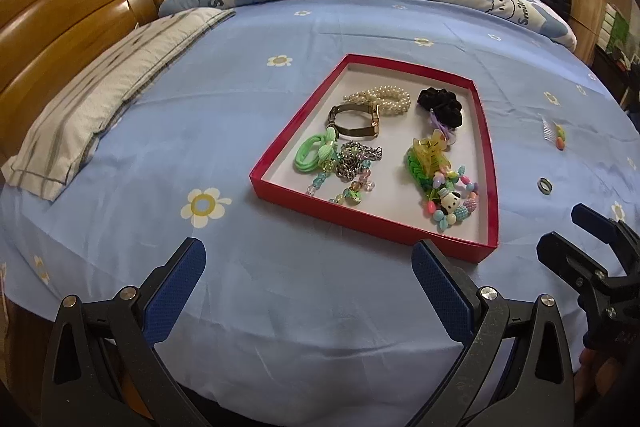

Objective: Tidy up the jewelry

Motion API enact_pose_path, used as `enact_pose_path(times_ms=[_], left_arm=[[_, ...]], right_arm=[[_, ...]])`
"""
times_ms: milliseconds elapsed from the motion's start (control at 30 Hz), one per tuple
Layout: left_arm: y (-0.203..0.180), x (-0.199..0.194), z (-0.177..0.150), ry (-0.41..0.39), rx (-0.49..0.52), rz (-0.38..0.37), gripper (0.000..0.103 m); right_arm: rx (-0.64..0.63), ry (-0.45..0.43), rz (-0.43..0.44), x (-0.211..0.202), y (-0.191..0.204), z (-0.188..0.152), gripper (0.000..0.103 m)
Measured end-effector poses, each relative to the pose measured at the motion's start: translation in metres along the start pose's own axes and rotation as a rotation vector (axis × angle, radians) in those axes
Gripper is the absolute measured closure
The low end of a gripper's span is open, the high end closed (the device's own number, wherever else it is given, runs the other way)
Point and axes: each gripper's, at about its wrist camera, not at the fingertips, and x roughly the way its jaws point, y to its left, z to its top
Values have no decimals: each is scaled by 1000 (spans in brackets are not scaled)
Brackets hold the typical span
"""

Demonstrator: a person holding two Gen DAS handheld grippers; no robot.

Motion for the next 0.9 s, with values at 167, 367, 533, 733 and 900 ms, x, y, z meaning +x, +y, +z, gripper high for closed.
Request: enact_pose_path(times_ms=[167, 367, 533, 733, 900], left_arm=[[-1, -4, 0, -16, 8, 4, 0], [0, -7, 1, -25, 3, 6, 0], [2, -11, 1, -37, -1, 9, 0], [3, -14, 2, -46, -5, 12, 0], [3, -16, 2, -50, -3, 8, 0]], right_arm=[[2, -3, 0, -1, 0, 1, 0], [-1, -7, 0, -2, 0, 1, 0], [-5, -6, 0, -2, 1, 1, 0], [-10, -12, -1, -4, 3, 2, 0], [-18, -22, 0, -7, 6, 3, 0]])
